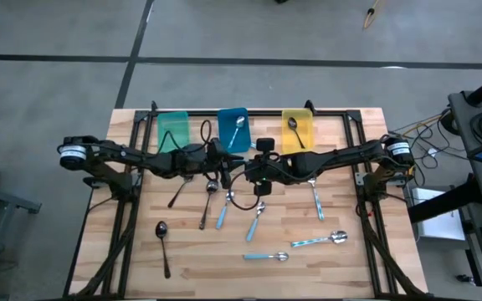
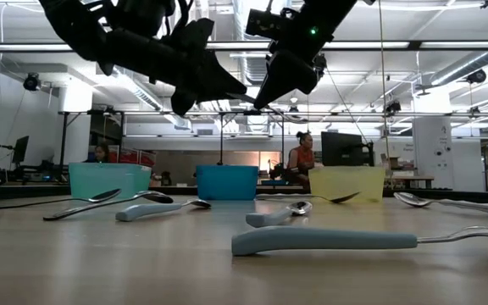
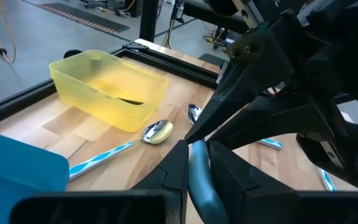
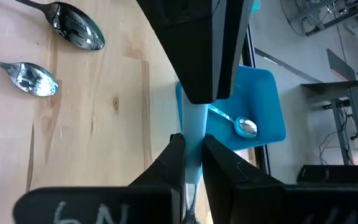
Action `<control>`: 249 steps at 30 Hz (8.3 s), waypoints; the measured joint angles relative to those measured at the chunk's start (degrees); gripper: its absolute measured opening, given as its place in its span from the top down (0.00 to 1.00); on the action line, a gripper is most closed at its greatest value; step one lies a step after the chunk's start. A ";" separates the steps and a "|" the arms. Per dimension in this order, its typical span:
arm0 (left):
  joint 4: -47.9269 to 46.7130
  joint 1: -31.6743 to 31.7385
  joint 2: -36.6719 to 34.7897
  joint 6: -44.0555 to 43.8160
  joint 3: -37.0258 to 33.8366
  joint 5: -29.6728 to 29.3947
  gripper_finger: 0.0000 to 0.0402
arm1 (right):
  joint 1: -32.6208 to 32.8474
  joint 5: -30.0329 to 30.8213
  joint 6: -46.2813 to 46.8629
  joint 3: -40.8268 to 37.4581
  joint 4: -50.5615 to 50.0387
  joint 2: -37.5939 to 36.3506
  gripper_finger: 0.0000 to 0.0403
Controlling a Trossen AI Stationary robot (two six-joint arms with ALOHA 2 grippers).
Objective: Sort silverware by color (type)
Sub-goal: Put the blue spoon into the green bin
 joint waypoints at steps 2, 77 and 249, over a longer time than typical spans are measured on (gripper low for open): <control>-0.02 0.00 0.00 0.04 0.19 0.04 0.92 | 0.00 -0.07 0.38 0.00 -0.02 0.00 0.89; 4.37 -4.13 -23.37 4.87 -7.17 -3.26 0.95 | -4.26 -14.45 25.54 -26.84 32.17 -33.43 0.59; -50.22 22.28 -24.15 -0.59 4.14 -20.67 1.00 | -8.04 -13.75 28.32 15.95 -23.58 -2.82 0.56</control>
